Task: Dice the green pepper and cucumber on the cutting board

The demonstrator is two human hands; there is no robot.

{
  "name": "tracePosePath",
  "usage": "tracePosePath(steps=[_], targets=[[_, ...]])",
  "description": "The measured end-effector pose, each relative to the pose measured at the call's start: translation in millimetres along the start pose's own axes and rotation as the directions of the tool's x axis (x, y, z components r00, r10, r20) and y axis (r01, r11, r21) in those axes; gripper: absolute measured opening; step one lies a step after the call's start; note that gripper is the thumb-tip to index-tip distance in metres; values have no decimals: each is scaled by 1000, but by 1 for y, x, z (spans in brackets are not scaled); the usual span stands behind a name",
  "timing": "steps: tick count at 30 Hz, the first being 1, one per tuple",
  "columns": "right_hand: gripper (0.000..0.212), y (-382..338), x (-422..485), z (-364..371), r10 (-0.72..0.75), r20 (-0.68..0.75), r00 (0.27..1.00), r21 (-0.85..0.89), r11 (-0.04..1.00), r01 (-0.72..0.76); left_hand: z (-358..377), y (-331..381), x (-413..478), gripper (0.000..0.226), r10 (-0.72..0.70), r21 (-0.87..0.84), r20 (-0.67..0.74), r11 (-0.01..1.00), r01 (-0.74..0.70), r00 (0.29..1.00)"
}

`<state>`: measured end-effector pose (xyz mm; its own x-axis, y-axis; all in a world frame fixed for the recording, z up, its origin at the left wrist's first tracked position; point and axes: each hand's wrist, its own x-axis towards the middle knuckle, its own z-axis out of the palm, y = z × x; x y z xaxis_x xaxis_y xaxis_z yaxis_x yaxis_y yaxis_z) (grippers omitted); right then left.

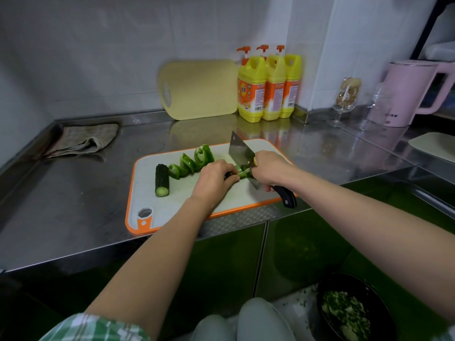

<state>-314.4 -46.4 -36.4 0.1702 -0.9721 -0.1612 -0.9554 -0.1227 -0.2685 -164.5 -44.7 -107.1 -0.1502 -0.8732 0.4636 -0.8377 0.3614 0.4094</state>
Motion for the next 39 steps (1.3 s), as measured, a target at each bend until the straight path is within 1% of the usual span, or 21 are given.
tracePosePath(steps=[2, 4, 7, 11, 14, 16, 21, 24, 27, 30, 32, 33, 36, 39], targets=[[16, 5, 2, 0, -11, -45, 999, 81, 997, 15, 0, 0, -1, 15, -5, -14, -10, 1000, 4, 1000], [15, 10, 2, -5, -26, -75, 997, 129, 991, 35, -1, 0, -1, 15, -4, -16, -18, 1000, 4, 1000], [15, 13, -4, -18, -24, -44, 999, 169, 985, 31, -2, 0, -1, 15, -7, -17, -19, 1000, 7, 1000], [17, 12, -15, -22, -28, 26, 999, 92, 995, 25, -1, 0, -1, 15, -18, -19, -18, 1000, 17, 1000], [16, 13, -15, -16, -28, 44, 999, 34, 999, 26, -2, 1, -1, 16, -19, -19, -20, 1000, 18, 1000], [16, 15, -11, -11, -36, 56, 998, 26, 999, 35, -2, 1, 0, 15, -17, -9, -14, 1000, 17, 1000], [10, 16, -2, 1, -38, 12, 999, 11, 999, 38, -1, 1, 0, 14, -3, 17, -7, 1000, 3, 1000], [15, 13, 3, 4, -29, -16, 999, 2, 1000, 29, 0, 2, -1, 15, 25, 61, -6, 998, -24, 1000], [8, 17, 2, -4, -45, -54, 998, 88, 995, 50, 0, 1, -2, 15, 32, 72, -20, 997, -30, 999], [15, 18, -9, -19, -59, -75, 995, 176, 982, 71, -1, 0, -2, 14, 14, 65, -27, 998, -12, 1000], [13, 16, -16, -26, -59, -44, 997, 196, 978, 66, -1, 0, -1, 14, 1, 56, -29, 998, 1, 1000], [10, 13, -20, -27, -53, -20, 998, 184, 981, 55, -1, 1, -1, 14, -2, 54, -30, 999, 4, 1000], [16, 7, -27, -25, -43, 42, 998, 91, 995, 39, -1, 1, -2, 14, -8, 56, -33, 998, 10, 999], [20, 4, -28, -20, -47, 48, 998, 36, 998, 45, -1, 1, -2, 15, -9, 54, -38, 998, 11, 999]])
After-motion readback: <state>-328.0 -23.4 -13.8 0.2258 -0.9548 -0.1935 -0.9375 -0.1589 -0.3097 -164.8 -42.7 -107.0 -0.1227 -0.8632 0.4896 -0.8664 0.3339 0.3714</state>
